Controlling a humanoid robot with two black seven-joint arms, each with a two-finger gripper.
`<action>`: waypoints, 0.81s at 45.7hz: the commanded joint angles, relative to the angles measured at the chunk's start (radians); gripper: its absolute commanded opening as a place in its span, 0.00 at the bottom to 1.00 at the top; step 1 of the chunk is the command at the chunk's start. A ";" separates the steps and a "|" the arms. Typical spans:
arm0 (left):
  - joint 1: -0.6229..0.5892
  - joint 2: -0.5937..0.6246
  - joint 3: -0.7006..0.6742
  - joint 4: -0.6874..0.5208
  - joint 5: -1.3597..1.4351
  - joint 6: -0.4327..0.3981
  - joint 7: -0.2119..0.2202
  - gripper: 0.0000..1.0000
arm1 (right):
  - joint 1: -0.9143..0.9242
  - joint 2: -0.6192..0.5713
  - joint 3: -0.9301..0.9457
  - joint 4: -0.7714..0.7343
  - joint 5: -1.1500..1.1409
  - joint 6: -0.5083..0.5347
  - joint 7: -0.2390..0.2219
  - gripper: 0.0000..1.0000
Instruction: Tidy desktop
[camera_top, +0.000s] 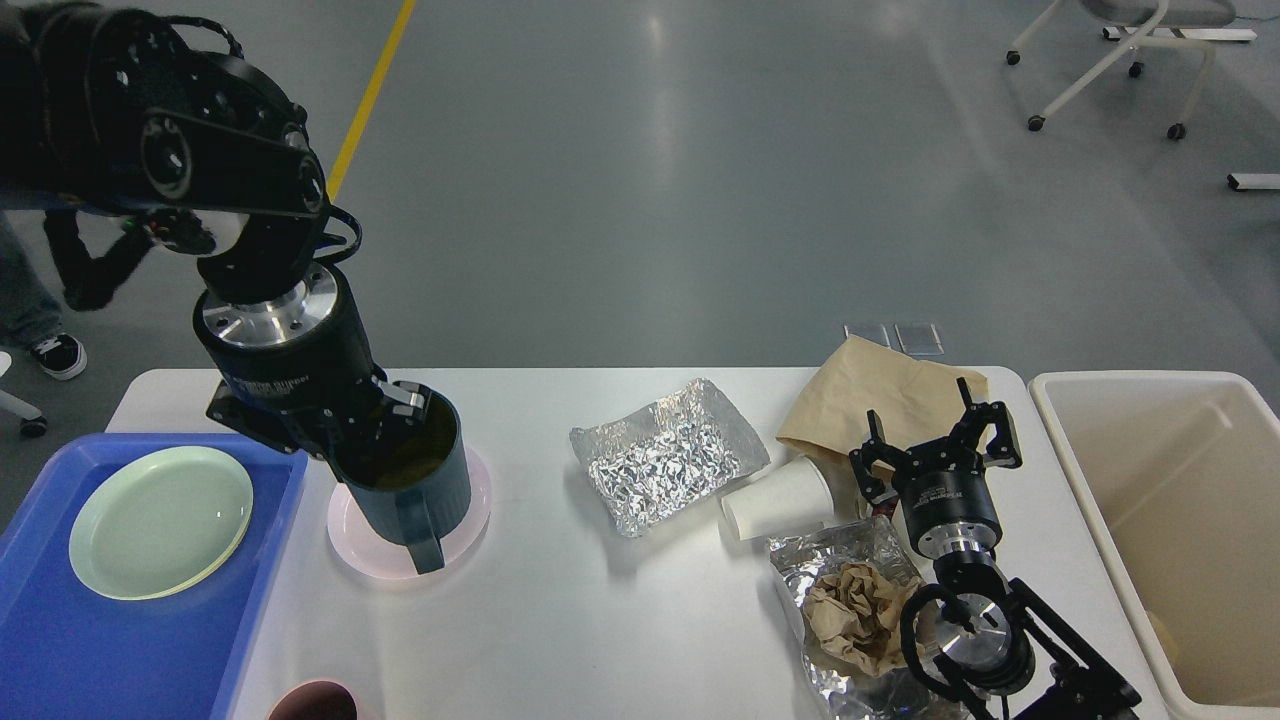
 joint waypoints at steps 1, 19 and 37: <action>-0.146 -0.013 0.067 -0.026 -0.007 -0.085 -0.078 0.00 | 0.000 0.000 0.000 0.000 0.001 0.000 0.000 1.00; -0.146 0.104 0.179 -0.018 0.028 -0.085 -0.118 0.00 | 0.000 0.000 0.000 0.002 0.001 0.000 -0.001 1.00; 0.160 0.602 0.268 0.250 0.367 -0.085 -0.109 0.00 | 0.000 0.000 0.000 0.000 0.001 0.000 0.000 1.00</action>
